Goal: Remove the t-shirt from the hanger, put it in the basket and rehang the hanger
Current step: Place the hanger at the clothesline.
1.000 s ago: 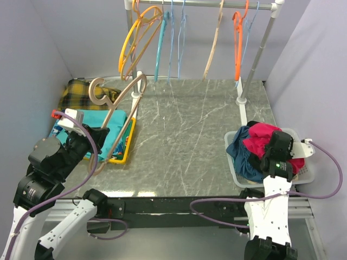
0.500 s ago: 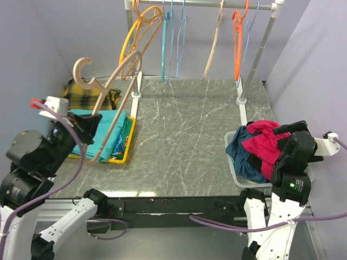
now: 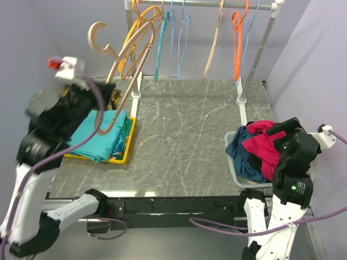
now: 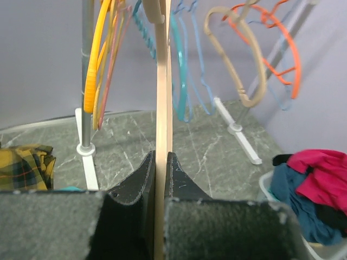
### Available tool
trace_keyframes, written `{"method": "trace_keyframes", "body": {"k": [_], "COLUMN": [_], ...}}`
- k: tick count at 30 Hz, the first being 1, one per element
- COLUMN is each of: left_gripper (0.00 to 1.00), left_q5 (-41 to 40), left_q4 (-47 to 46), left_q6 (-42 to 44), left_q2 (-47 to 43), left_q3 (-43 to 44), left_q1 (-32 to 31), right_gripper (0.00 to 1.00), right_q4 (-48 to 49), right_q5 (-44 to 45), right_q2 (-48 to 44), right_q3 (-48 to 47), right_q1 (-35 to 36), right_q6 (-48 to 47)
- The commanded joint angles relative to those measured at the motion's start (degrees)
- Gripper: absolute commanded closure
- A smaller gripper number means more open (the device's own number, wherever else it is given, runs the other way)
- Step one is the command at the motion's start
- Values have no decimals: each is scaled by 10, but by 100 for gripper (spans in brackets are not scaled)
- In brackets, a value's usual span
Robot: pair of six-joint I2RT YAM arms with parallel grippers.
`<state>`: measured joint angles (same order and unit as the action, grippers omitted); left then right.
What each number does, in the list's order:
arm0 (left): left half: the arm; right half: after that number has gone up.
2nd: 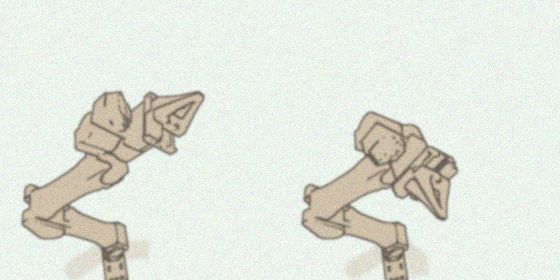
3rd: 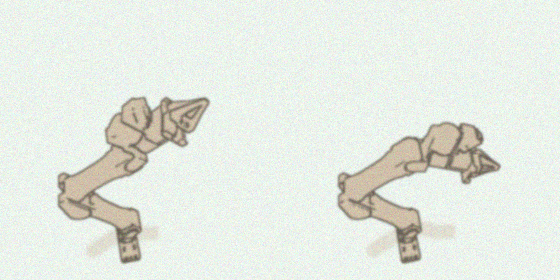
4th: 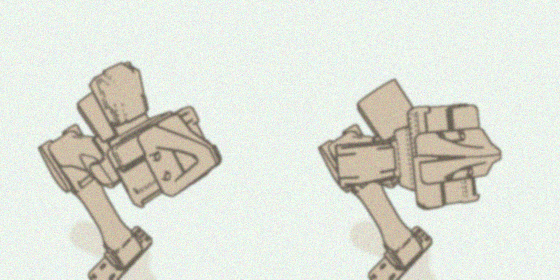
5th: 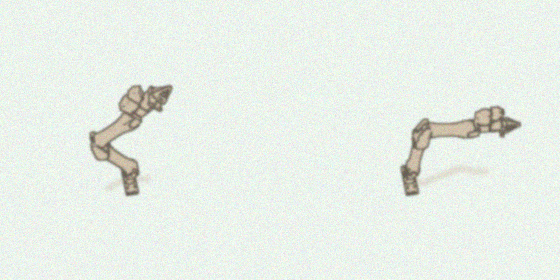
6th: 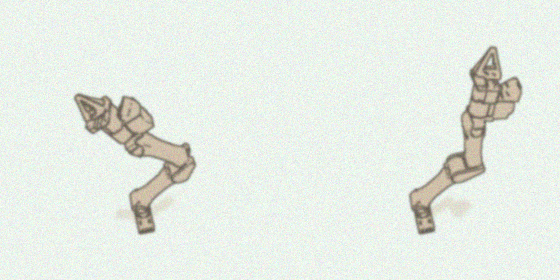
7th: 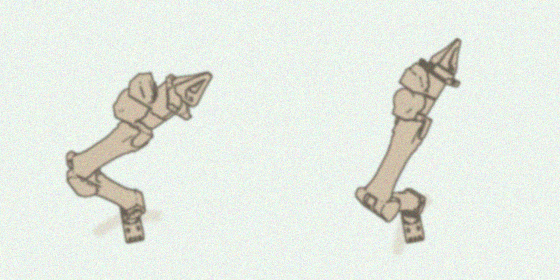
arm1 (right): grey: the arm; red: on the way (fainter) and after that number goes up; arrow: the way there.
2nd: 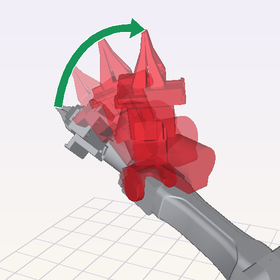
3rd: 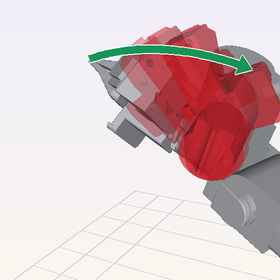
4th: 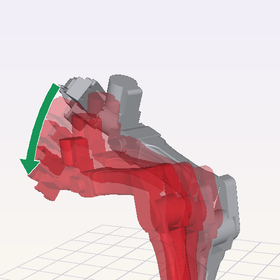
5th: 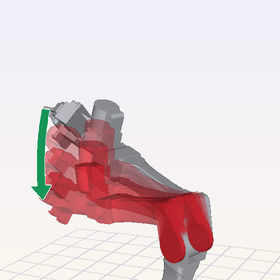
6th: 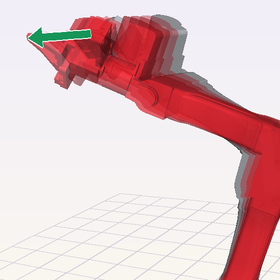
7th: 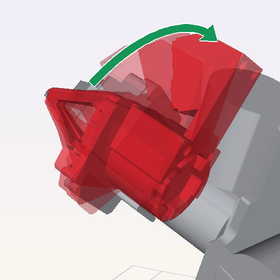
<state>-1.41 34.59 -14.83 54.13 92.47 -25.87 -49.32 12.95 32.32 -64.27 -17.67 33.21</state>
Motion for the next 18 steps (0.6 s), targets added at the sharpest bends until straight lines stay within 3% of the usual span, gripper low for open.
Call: {"method": "trace_keyframes", "body": {"k": [1,8,18], "left_gripper": [99,99,99], "left_q5": [-57,-67,-32], "left_q4": [-56,-104,-153], "left_q6": [-12,8,52], "left_q2": [69,140,318], "left_q3": [37,60,194], "left_q1": [-1,-1,-1], "right_gripper": [0,0,0], "right_q4": [9,10,27], "right_q5": [-58,-93,-167], "right_q2": [-7,-3,-25], "right_q3": [-47,-80,-61], "right_q1": [-3,-3,-3], "right_q6": [-34,-52,-72]}}
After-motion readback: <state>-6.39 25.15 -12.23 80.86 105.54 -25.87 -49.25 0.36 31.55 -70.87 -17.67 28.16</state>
